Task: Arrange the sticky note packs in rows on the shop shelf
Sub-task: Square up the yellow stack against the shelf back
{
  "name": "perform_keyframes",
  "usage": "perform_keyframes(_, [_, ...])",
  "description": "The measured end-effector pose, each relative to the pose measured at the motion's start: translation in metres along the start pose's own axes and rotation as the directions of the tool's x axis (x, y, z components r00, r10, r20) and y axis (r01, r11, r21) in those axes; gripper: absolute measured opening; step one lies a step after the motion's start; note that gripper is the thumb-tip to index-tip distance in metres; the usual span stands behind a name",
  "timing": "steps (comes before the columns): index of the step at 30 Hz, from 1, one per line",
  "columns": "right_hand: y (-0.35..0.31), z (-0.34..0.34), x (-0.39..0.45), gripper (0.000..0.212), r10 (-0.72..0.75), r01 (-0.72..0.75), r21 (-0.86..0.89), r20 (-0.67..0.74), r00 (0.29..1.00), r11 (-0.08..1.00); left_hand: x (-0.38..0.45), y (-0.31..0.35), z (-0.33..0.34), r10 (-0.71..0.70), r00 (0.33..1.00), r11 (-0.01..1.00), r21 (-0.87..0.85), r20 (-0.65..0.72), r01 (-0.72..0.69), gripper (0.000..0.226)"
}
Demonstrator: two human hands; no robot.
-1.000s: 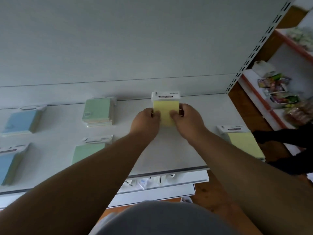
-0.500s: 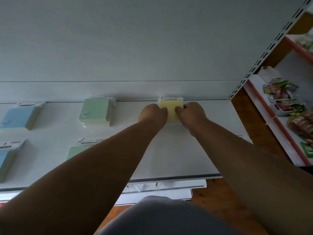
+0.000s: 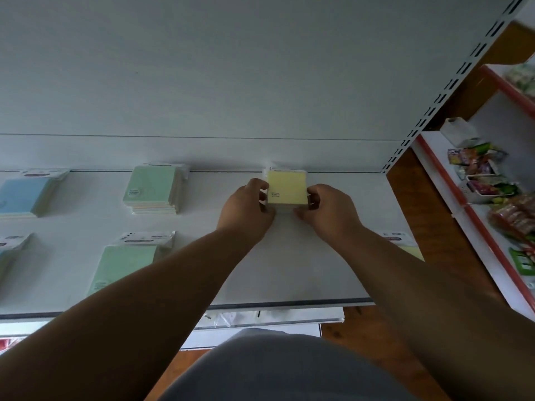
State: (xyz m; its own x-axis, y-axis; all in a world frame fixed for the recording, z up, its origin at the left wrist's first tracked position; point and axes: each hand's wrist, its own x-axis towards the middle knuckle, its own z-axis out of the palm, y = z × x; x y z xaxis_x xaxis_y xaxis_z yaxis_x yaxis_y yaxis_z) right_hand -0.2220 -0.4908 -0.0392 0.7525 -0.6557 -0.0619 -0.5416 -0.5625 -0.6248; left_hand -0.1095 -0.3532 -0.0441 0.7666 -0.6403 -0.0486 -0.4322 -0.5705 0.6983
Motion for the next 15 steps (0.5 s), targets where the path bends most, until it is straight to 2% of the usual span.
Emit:
perform_keyframes(8, [0.0007, 0.0024, 0.0041, 0.034, -0.028, 0.028, -0.009, -0.018, 0.999, 1.000, -0.0020, 0.0036, 0.0040, 0.026, 0.999, 0.999, 0.048, -0.043, -0.024, 0.045])
perform_keyframes(15, [-0.0053, -0.0024, -0.0046, 0.036, 0.024, -0.025, -0.048, -0.019, 1.000, 0.999, -0.0057, 0.0029, -0.0016, -0.020, 0.999, 0.999, -0.025, 0.047, 0.021, 0.059])
